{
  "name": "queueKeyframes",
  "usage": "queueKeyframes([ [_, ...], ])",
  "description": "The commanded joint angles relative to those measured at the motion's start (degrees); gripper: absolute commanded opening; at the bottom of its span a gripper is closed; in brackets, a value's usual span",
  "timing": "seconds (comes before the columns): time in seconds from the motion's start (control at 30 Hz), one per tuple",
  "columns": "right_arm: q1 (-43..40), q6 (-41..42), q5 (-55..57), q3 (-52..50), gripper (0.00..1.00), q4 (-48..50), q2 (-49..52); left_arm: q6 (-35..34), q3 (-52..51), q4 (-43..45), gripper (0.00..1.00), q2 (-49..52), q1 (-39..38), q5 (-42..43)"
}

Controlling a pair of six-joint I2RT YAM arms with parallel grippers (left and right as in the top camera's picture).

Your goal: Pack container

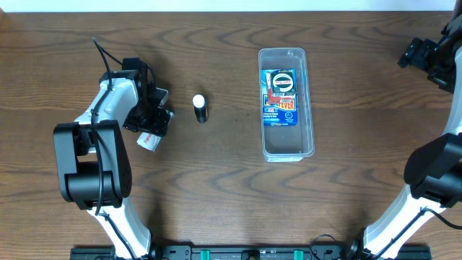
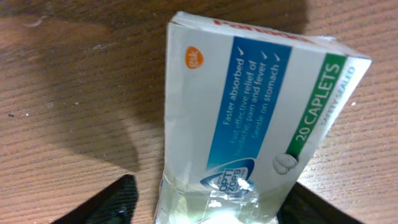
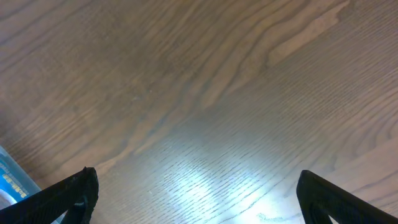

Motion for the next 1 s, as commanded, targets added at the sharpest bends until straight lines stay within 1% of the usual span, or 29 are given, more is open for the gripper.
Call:
queueKeyframes([
  [0.0,-0.2,-0.3,0.0,0.2,0.99,-0.1,0.3,-0.2,0.3,-0.5,0.66,0.6,0.3,-0.5],
  [0.07,-0.2,-0.2,0.0,0.3,0.99,-0.1,0.3,-0.2,0.3,-0.6,0.64,0.6,0.3,-0.4],
  [0.13,-0.2,-0.3,0.0,0.3,0.99,-0.1,0.3,-0.3,0.3,-0.6,0.56,0.6,0.3,-0.4],
  [0.7,-0.2,-0.2,0.0,0.2,0.99,-0.1,0.3,-7.6,1.6,0.0,0.54,-0.4,0.3,-0.5],
  [0.83,-0.2,-0.3,0.0,0.2,0.99,-0.1,0.3,-11.0,4.7,-0.6,0.54,-3.1,0.3,-0.4],
  [0.97,-0.2,-0.2,0.0,0.2,0.99,-0.1,0.3,-14.0,8.6,-1.4,0.53,-8.1,0.3,-0.4],
])
